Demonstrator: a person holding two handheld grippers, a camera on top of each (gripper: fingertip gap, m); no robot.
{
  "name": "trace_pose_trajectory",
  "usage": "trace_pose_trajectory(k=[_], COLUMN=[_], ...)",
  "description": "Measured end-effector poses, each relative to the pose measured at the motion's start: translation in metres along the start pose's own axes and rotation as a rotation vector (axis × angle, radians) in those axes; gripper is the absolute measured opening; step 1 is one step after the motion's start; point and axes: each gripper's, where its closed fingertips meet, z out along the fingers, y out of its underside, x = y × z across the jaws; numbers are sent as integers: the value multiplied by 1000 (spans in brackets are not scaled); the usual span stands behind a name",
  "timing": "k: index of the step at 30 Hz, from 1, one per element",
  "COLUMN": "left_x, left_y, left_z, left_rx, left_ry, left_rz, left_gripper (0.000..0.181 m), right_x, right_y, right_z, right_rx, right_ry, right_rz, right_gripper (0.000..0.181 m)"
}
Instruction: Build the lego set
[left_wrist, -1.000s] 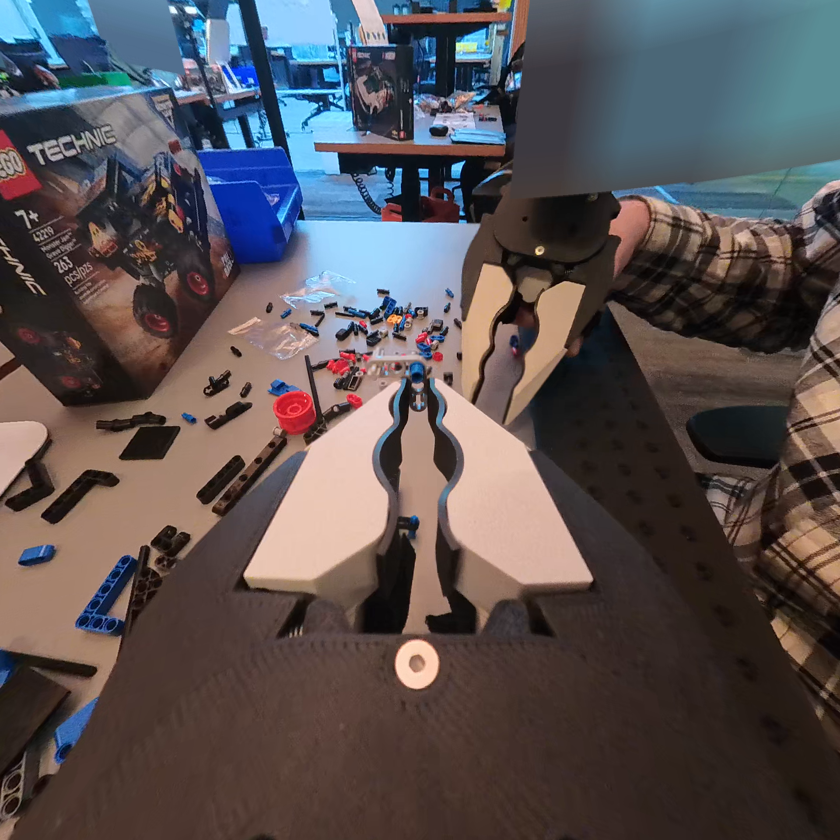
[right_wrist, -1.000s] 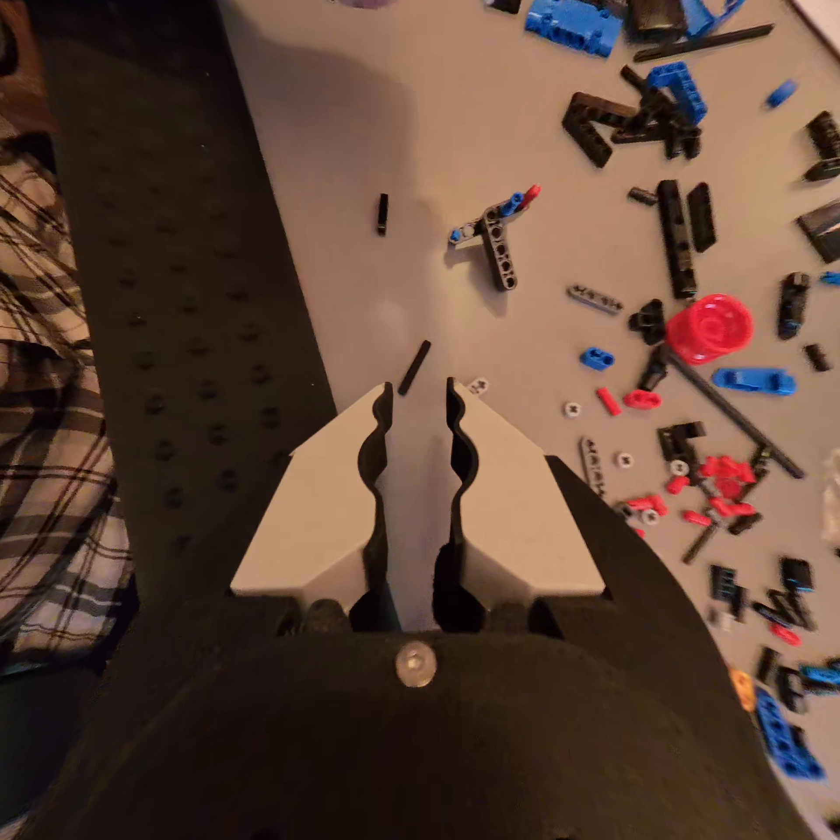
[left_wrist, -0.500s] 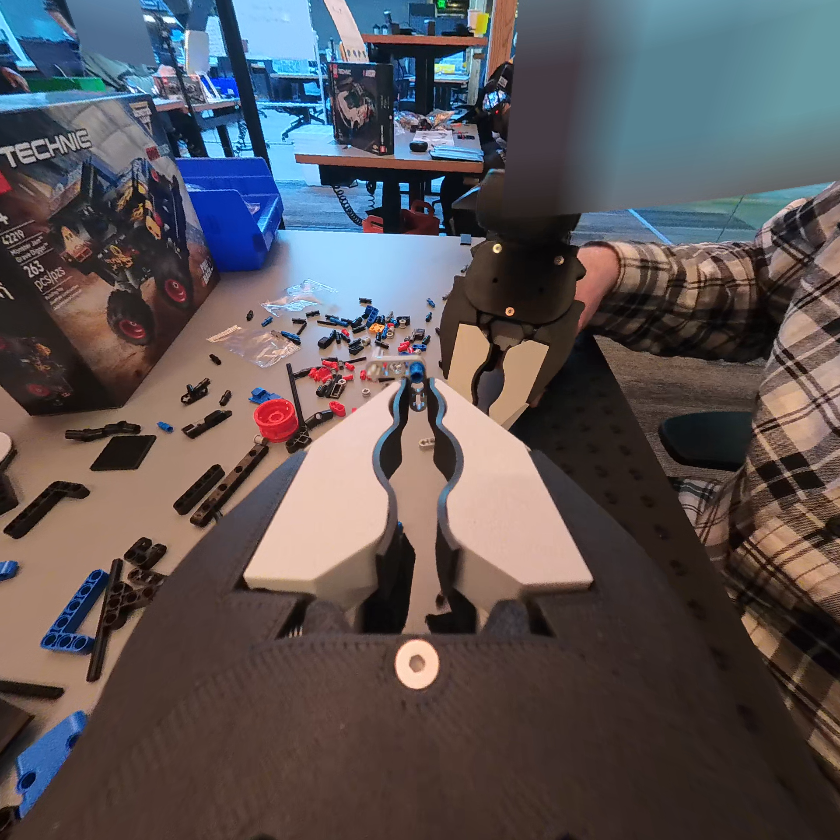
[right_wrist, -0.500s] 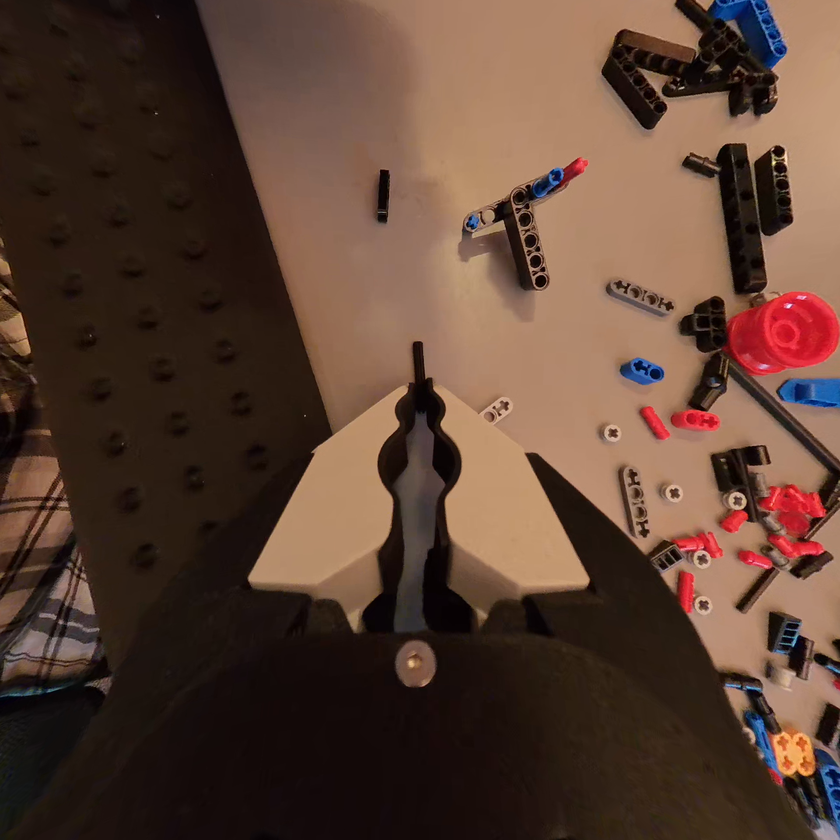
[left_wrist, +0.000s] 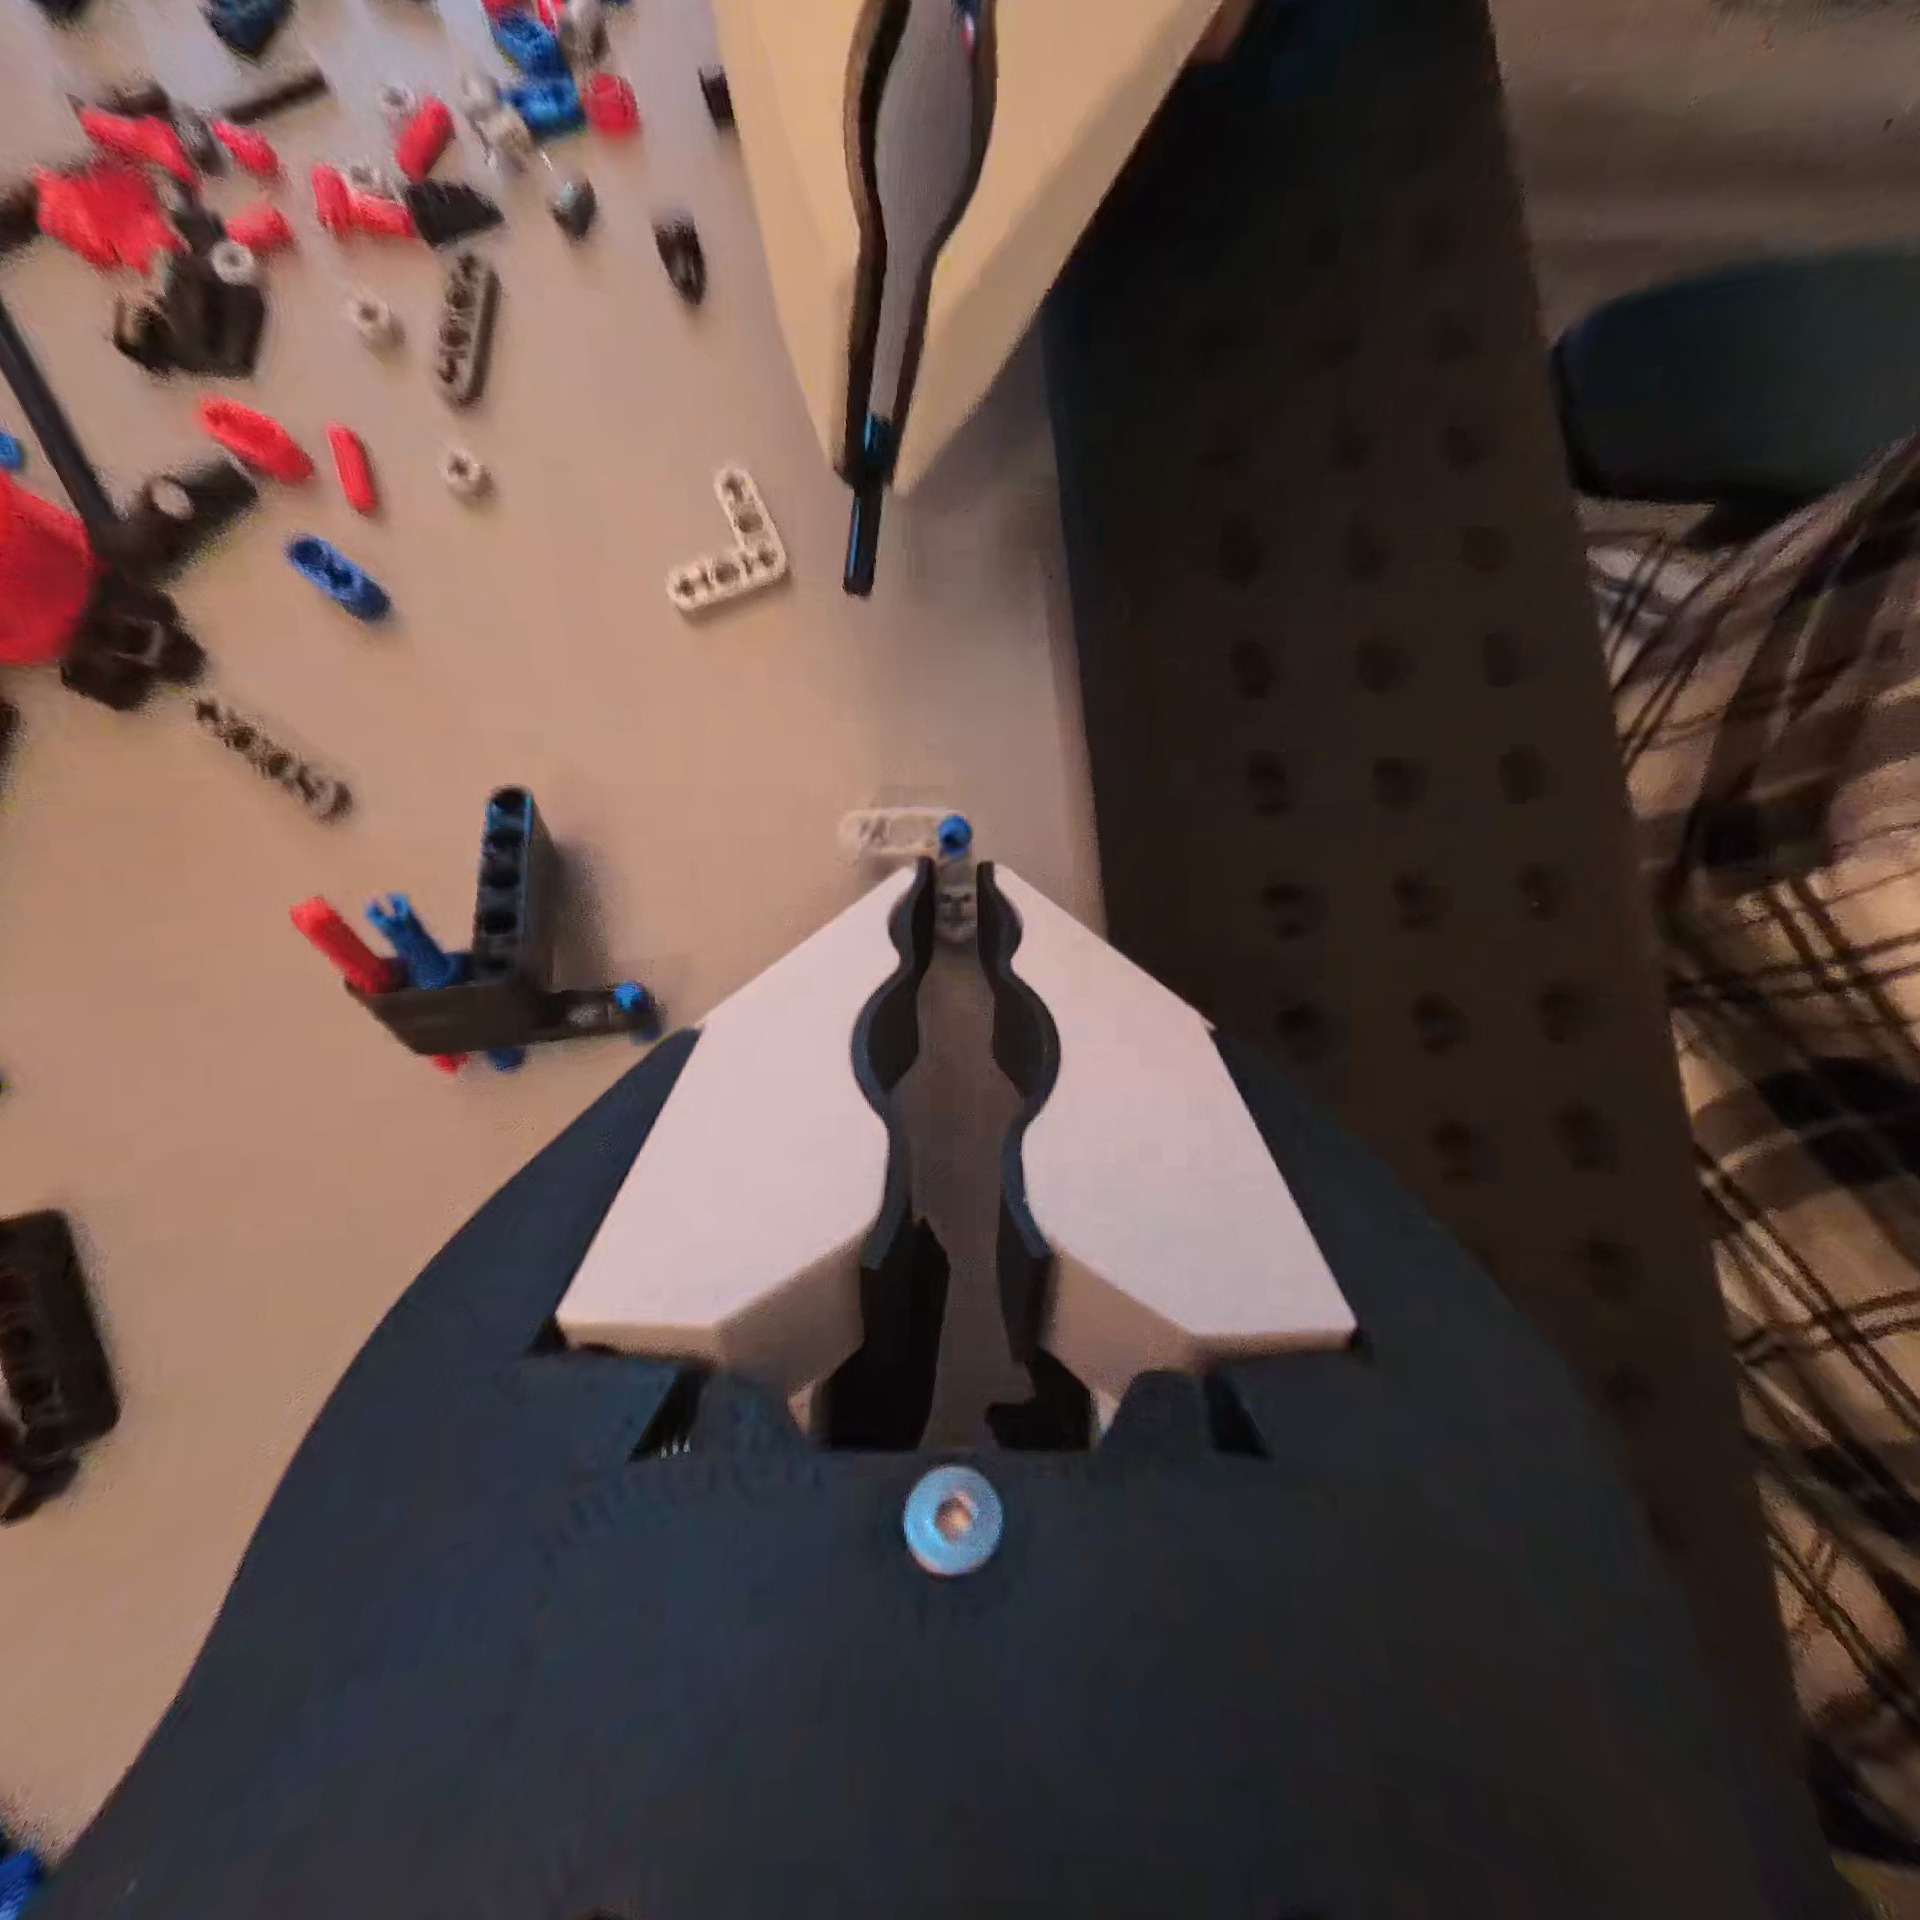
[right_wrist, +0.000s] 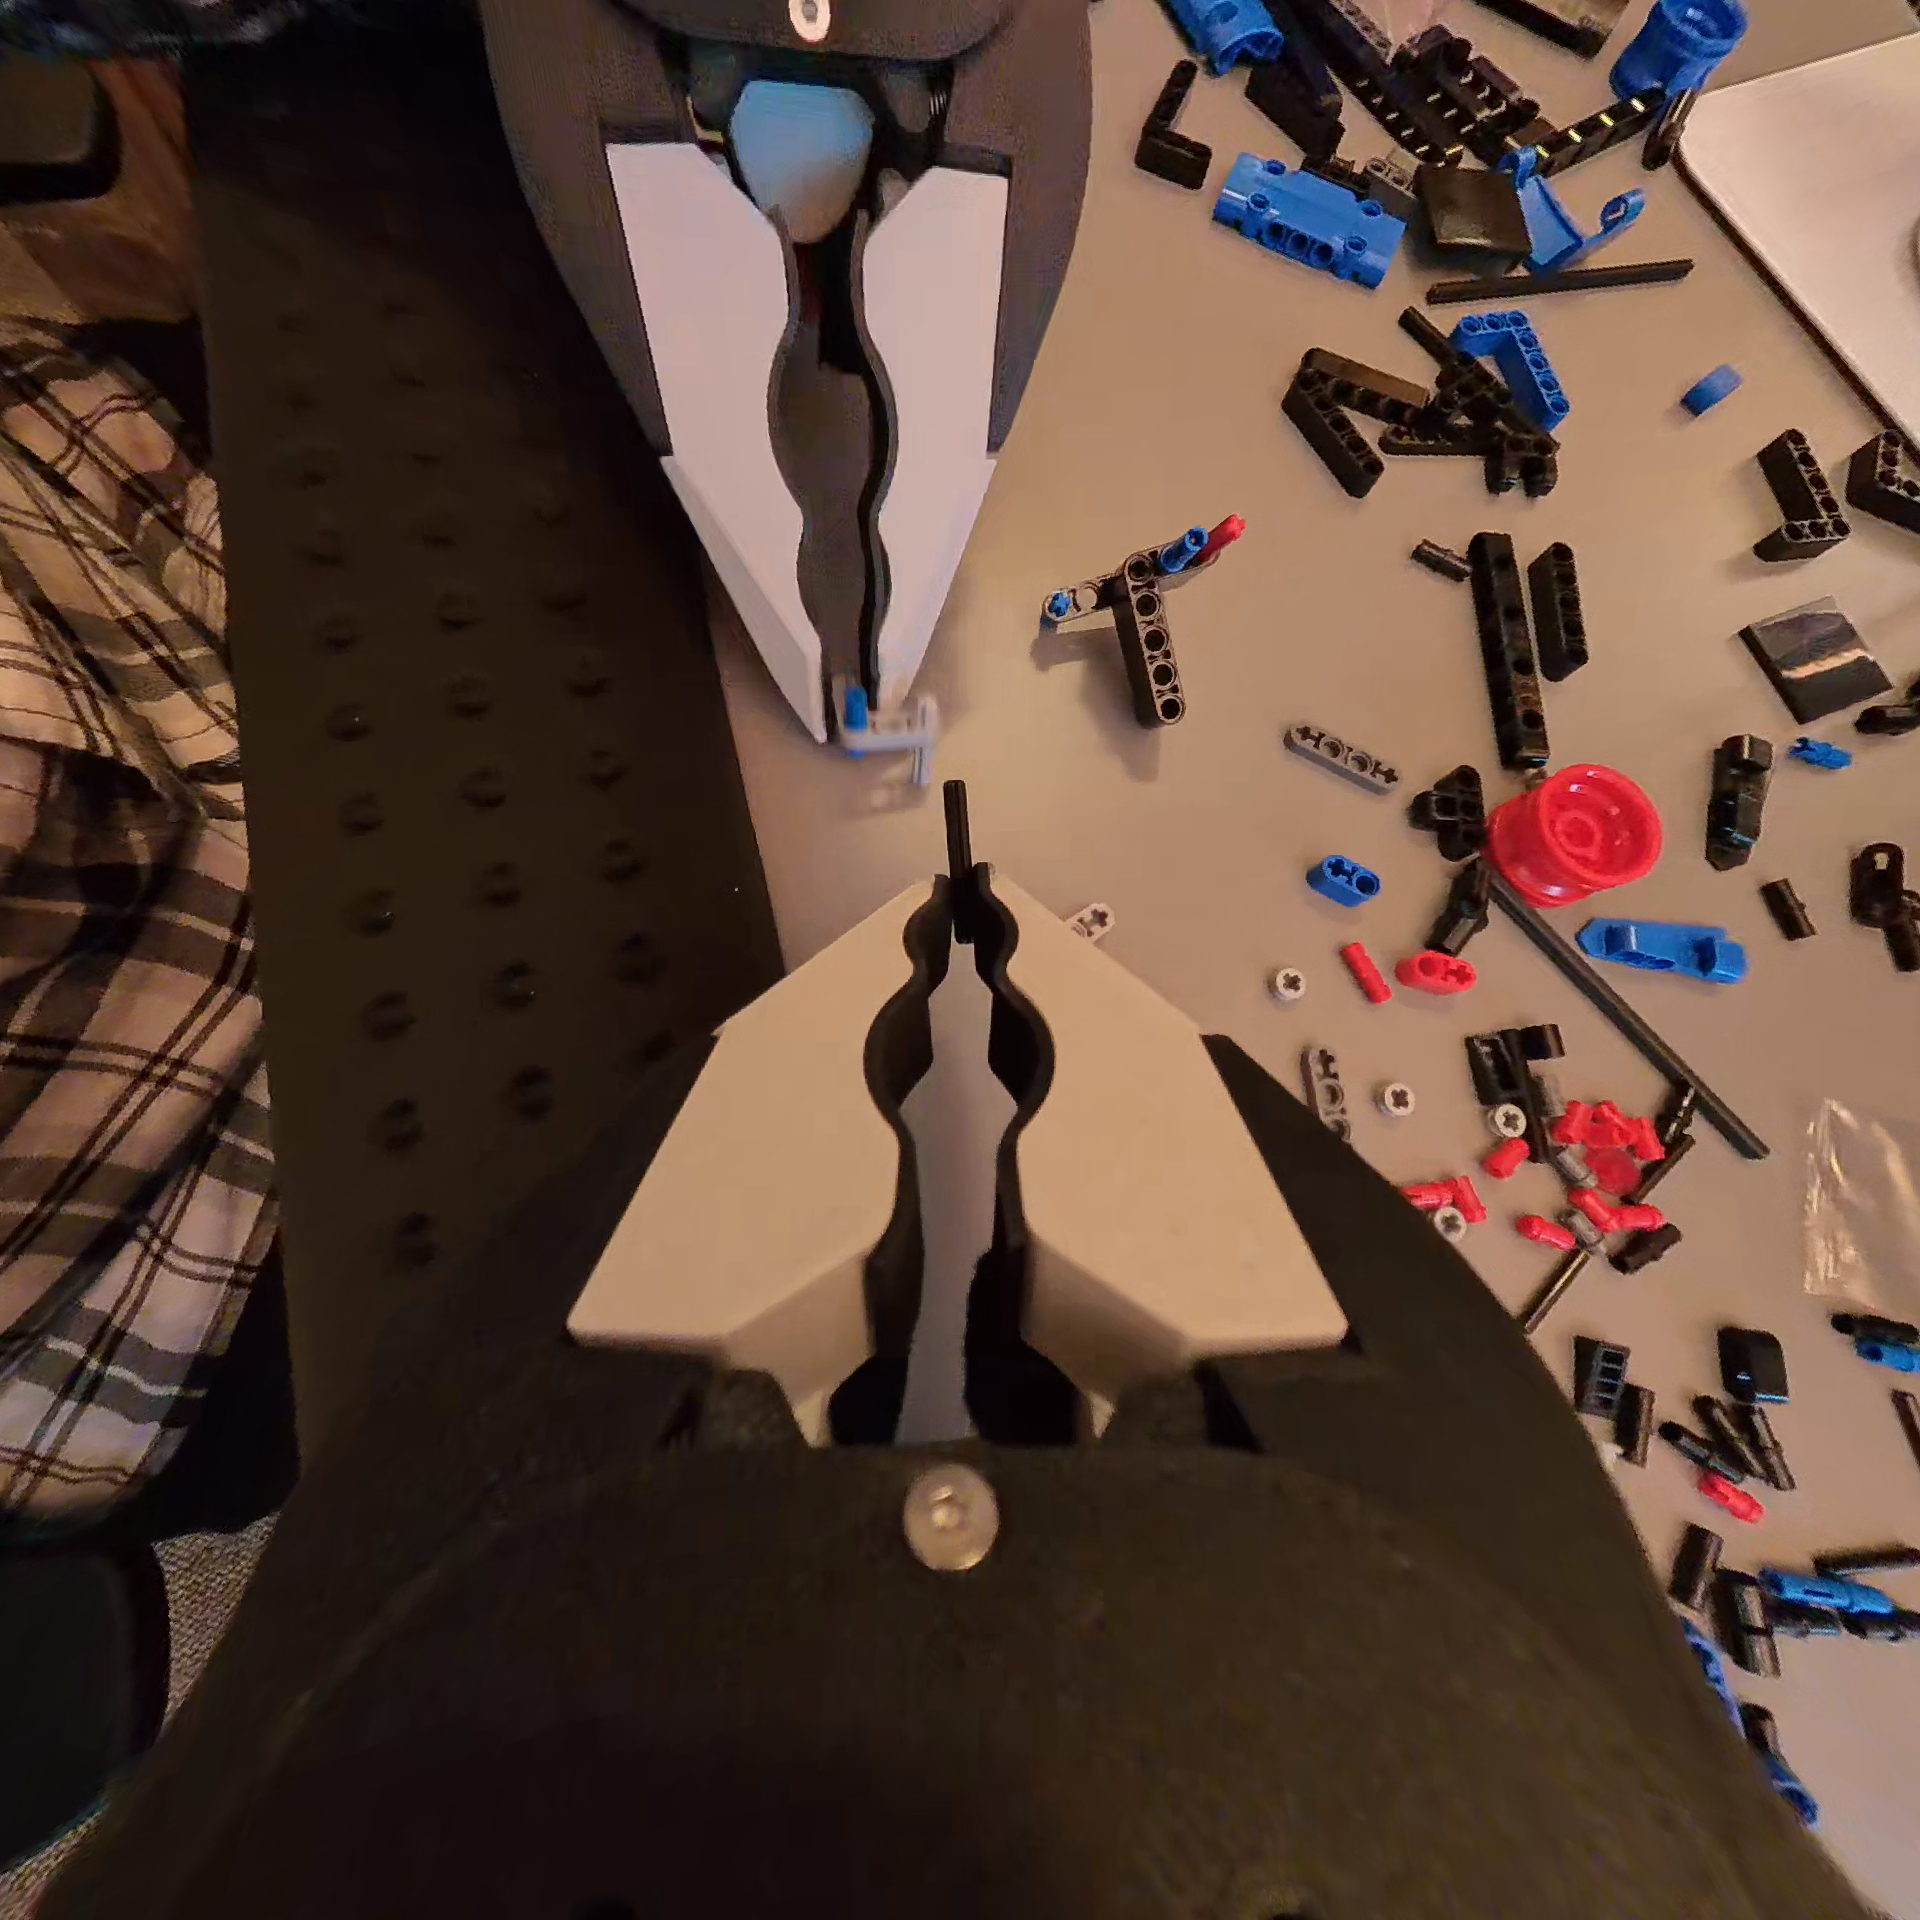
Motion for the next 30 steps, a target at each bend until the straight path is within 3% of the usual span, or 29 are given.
trace_pose_trajectory(k=[5,7,10,16,19,23,27,30], left_x=[-9,-11,-5,1,0,-1,4,7], left_y=[-7,-22,-50,-63,-65,-78,-91,-97], left_z=[-5,-14,-26,-26,-29,-45,-59,-63], left_rx=[34,114,213,216,241,375,483,516], left_ry=[-50,-92,-172,-292,-309,-311,-316,-324], left_rz=[-16,22,159,355,363,323,338,354], left_gripper=[39,42,30,4,3,2,1,2], right_x=[-2,-6,-10,-14,-13,-6,-7,-13], right_y=[0,-3,-11,-25,-29,-42,-58,-62], right_z=[-3,-4,-6,-11,-13,-25,-44,-44], right_rx=[28,46,76,131,163,310,503,530], right_ry=[-12,-27,-55,-106,-106,-126,-227,-270], right_rz=[4,-2,3,20,39,140,251,263], right_gripper=[2,2,1,1,2,9,11,8])
